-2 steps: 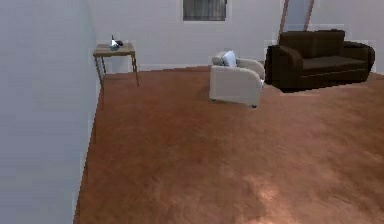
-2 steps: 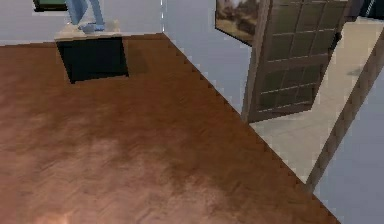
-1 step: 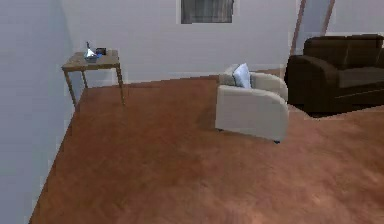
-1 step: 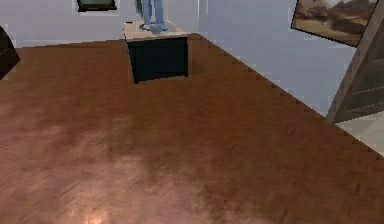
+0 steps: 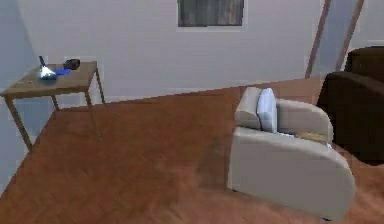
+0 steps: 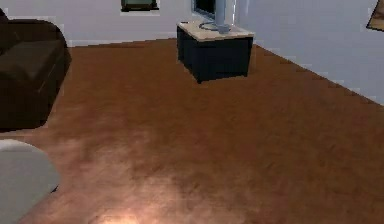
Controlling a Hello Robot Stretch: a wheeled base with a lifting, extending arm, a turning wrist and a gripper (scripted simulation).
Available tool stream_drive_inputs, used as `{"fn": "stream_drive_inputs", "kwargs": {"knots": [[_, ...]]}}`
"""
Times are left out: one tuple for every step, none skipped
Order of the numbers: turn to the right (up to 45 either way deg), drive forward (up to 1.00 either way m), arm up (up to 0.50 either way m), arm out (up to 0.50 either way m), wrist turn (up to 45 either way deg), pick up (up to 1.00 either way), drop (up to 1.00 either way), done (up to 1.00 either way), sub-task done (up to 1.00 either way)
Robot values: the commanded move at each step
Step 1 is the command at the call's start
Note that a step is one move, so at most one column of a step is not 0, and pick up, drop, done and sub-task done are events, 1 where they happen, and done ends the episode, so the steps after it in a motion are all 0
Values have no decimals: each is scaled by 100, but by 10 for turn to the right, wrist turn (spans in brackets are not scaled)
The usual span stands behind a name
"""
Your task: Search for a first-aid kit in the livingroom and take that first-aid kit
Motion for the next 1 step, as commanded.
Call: {"fn": "stream_drive_inputs", "kwargs": {"knots": [[0, 100, 0, 0, 0, 0, 0, 0, 0]]}}
